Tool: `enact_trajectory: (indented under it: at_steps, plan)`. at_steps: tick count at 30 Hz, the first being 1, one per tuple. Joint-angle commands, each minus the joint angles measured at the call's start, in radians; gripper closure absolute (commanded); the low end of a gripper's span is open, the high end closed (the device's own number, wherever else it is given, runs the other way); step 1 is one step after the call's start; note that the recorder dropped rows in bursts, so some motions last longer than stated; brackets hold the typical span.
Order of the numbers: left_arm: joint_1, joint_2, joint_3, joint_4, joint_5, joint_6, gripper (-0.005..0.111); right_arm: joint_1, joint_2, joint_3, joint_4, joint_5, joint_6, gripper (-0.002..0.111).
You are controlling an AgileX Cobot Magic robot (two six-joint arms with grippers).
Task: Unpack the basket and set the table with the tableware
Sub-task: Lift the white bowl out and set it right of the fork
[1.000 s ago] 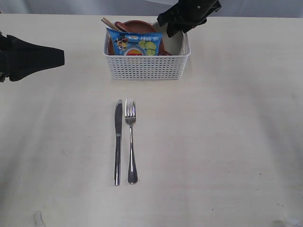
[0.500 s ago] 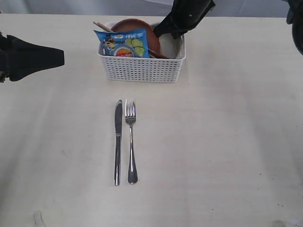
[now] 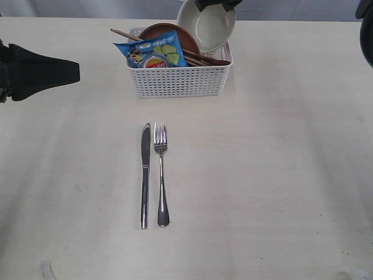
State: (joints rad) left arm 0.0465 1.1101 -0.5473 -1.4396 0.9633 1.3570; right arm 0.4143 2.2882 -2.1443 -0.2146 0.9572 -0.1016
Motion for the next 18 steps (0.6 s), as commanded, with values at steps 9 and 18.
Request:
enact_trajectory:
  at_steps: [9, 18]
  plan:
    - [0.002, 0.000, 0.005, -0.004, 0.012, -0.005, 0.070, -0.003, -0.065, -0.008, -0.179, 0.060, 0.079, 0.109]
    - [0.002, 0.000, 0.005, -0.004, 0.012, -0.005, 0.070, -0.007, -0.141, -0.008, -0.179, 0.097, 0.079, 0.109]
